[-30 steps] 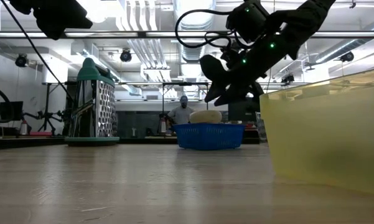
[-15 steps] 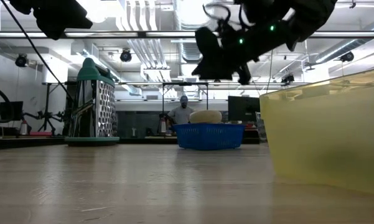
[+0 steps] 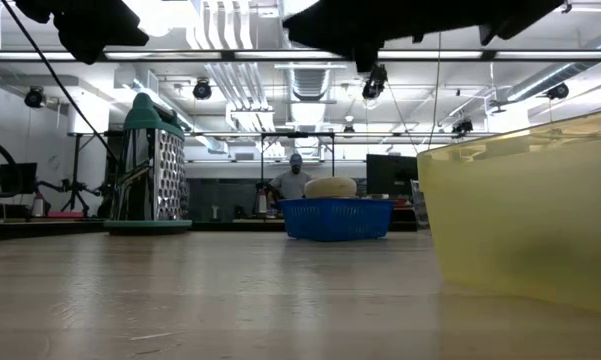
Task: Pick & Place Food Item
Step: Return to Home Position
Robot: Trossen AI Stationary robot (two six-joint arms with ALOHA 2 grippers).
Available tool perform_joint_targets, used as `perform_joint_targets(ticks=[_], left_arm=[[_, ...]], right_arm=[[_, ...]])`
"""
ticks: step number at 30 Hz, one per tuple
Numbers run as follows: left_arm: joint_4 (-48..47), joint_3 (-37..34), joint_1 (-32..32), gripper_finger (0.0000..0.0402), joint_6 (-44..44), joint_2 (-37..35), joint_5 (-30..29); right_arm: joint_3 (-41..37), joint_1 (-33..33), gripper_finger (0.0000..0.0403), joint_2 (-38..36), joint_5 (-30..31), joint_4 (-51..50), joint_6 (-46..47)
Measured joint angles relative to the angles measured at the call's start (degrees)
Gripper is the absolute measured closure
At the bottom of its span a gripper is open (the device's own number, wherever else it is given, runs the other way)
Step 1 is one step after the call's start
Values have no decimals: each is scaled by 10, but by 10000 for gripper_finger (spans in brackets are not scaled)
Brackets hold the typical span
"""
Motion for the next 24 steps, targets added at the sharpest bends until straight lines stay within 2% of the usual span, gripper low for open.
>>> perform_joint_targets(ticks=[3,6,11,15,17,20,24], left_arm=[[0,0,0,252,0,0,0],[0,0,0,252,0,0,0],[0,0,0,252,0,0,0],[0,0,0,252,0,0,0],[0,0,0,252,0,0,0],[0,0,0,252,0,0,0],[0,0,0,252,0,0,0]], right_arm=[[0,23,273,-2,-33,9,-41],[0,53,273,-1,-35,8,-74],[1,111,273,-1,70,25,-95],[1,158,273,-3,173,25,-156],[1,175,273,-5,202,25,-191],[1,187,276,-15,185,11,-221],[-3,182,277,-47,112,-62,-234]])
